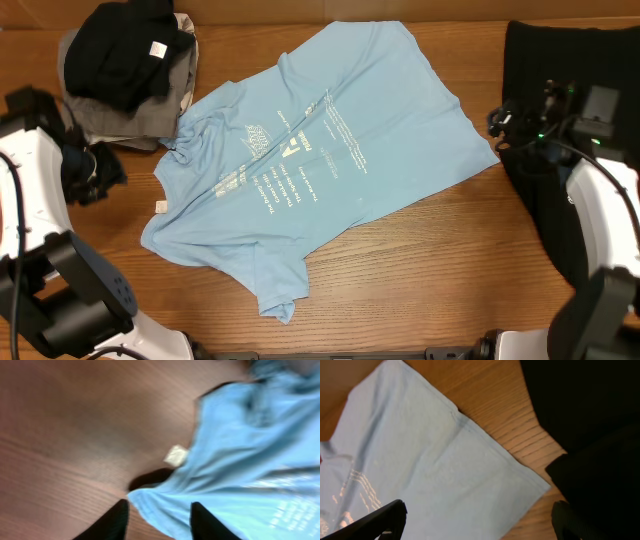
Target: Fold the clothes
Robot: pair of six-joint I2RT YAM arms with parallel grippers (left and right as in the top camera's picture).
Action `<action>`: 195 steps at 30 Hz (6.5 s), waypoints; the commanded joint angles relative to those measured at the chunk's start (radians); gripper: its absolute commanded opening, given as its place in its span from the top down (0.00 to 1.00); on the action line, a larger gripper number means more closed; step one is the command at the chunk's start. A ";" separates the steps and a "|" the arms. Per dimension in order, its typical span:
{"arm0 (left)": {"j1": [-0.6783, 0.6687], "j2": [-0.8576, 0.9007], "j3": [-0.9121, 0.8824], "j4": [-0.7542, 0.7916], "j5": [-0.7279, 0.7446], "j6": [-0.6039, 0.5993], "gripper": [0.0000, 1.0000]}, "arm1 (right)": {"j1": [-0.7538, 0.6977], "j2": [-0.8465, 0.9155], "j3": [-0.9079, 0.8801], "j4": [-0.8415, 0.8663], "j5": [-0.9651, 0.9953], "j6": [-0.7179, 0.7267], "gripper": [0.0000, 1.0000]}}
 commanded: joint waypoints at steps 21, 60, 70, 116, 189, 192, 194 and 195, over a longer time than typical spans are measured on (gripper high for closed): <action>-0.462 -0.056 0.211 0.055 0.040 0.019 0.37 | 0.063 0.389 0.024 0.007 0.098 0.034 0.27; -0.541 0.409 0.317 0.394 -0.024 0.106 0.25 | -0.112 0.017 0.243 -0.303 -0.148 -0.106 0.00; -0.535 0.515 0.317 0.412 -0.032 0.134 0.73 | 0.007 0.005 0.282 -0.327 -0.075 -0.048 0.00; -0.621 0.753 1.501 -0.204 -0.002 0.146 0.00 | 0.018 -0.034 0.452 -0.488 0.112 -0.049 0.00; -1.260 -0.265 -0.814 0.417 0.151 -0.264 0.96 | -0.021 -0.290 0.318 -0.845 0.242 0.132 0.00; -1.205 -0.265 -0.814 0.370 0.126 -0.342 0.96 | -0.021 -0.290 0.318 -0.846 0.242 0.131 0.00; -1.139 -0.265 -0.814 0.324 0.095 -0.391 0.96 | -0.021 -0.290 0.318 -0.845 0.241 0.127 0.00; -1.093 -0.265 -0.814 0.303 0.087 -0.398 0.96 | -0.021 -0.290 0.318 -0.845 0.241 0.127 0.00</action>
